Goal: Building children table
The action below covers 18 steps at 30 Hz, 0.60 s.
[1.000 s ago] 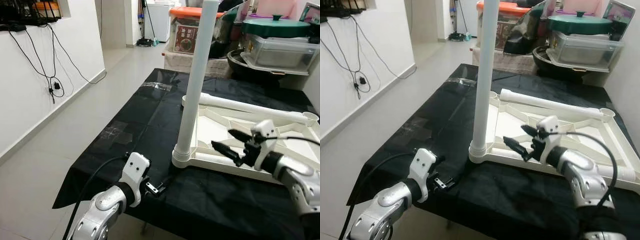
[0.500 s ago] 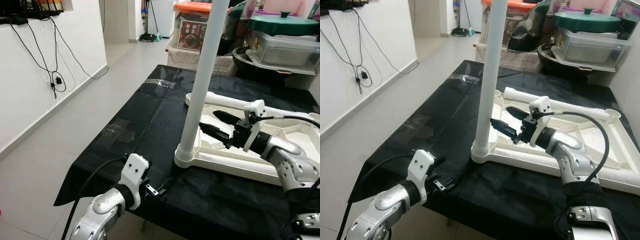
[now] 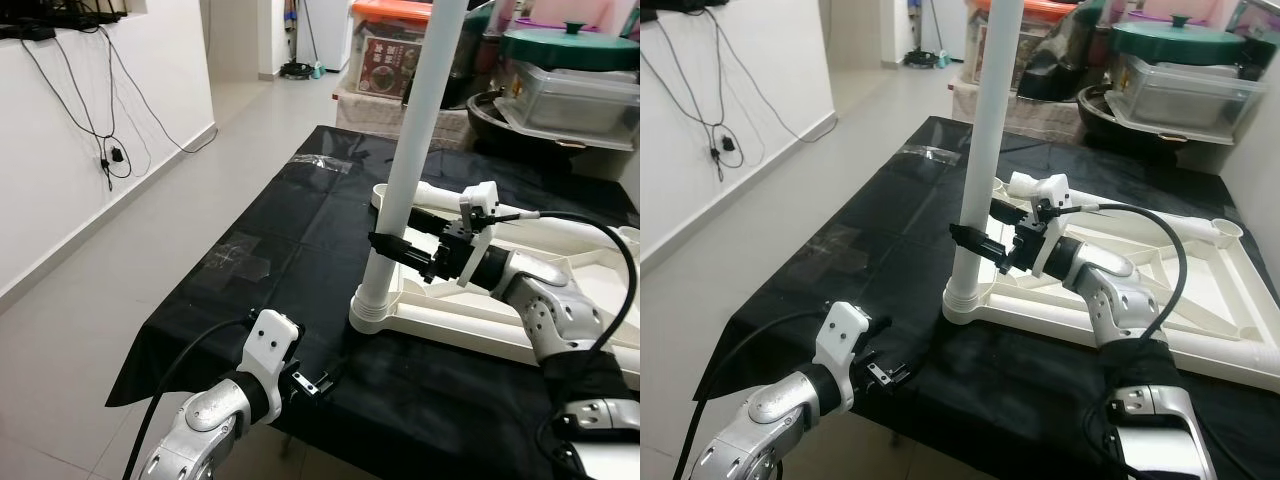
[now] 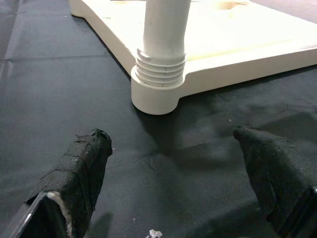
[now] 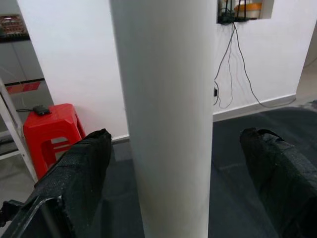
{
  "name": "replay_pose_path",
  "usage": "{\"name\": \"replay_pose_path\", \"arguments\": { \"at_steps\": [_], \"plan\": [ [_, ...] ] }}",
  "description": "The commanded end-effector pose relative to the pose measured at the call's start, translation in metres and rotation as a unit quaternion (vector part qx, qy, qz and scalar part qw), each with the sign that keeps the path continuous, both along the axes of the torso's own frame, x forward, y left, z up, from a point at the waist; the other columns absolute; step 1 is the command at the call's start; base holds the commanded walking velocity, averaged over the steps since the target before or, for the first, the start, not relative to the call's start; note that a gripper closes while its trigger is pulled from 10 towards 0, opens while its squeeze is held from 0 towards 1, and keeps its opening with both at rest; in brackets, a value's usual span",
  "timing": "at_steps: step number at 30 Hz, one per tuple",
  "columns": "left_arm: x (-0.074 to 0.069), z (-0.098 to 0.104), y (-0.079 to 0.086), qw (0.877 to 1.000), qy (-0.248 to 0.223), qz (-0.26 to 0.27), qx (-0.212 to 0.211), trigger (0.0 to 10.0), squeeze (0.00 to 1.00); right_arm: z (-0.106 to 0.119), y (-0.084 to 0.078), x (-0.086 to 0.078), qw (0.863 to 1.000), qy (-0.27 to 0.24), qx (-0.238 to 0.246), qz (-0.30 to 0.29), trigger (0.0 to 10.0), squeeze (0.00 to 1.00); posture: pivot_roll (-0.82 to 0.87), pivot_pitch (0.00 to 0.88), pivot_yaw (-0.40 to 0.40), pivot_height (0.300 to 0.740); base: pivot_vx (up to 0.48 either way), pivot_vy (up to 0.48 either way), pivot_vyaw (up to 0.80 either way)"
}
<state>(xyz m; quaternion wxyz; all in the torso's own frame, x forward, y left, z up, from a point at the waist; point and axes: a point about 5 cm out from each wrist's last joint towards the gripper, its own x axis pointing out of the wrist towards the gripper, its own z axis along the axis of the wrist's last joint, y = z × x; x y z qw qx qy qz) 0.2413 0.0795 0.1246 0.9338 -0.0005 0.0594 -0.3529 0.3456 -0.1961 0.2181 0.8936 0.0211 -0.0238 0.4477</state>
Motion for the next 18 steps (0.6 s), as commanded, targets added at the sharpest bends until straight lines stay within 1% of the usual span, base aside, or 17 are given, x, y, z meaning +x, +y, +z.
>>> {"name": "replay_pose_path", "arguments": {
  "at_steps": [1, 9, 11, 14, 17, 18],
  "plan": [
    [-0.002, -0.002, -0.001, 1.0, 0.009, -0.004, 0.003, 10.0, 0.0, 0.002, 0.007, 0.003, 1.0, -0.007, -0.003, 0.01, 10.0, 0.0, 0.12, 0.027, -0.082, 0.74, 0.0, 0.0, 0.0],
    [-0.003, -0.002, -0.001, 1.0, 0.01, -0.002, 0.002, 10.0, 0.0, 0.011, 0.023, 0.013, 0.999, -0.018, 0.008, 0.027, 10.0, 0.0, 0.12, 0.029, -0.087, 0.74, 0.0, 0.0, 0.0],
    [-0.003, -0.002, -0.001, 1.0, 0.01, -0.002, 0.002, 10.0, 0.0, 0.011, 0.023, 0.013, 0.999, -0.018, 0.008, 0.027, 10.0, 0.0, 0.12, 0.029, -0.087, 0.74, 0.0, 0.0, 0.0],
    [-0.002, -0.002, -0.001, 1.0, 0.01, -0.001, 0.002, 10.0, 0.0, 0.014, 0.03, 0.016, 0.999, -0.024, 0.012, 0.034, 10.0, 0.0, 0.13, 0.031, -0.088, 0.74, 0.0, 0.0, 0.0],
    [-0.002, -0.002, -0.002, 1.0, 0.01, -0.001, 0.002, 10.0, 0.0, 0.014, 0.031, 0.017, 0.999, -0.024, 0.015, 0.035, 10.0, 0.0, 0.12, 0.032, -0.089, 0.74, 0.0, 0.0, 0.0],
    [-0.002, -0.002, -0.002, 1.0, 0.01, -0.001, 0.002, 10.0, 0.0, 0.014, 0.033, 0.017, 0.999, -0.024, 0.016, 0.035, 2.9, 0.0, 0.12, 0.034, -0.089, 0.74, 0.0, 0.0, 0.0]
  ]
}}
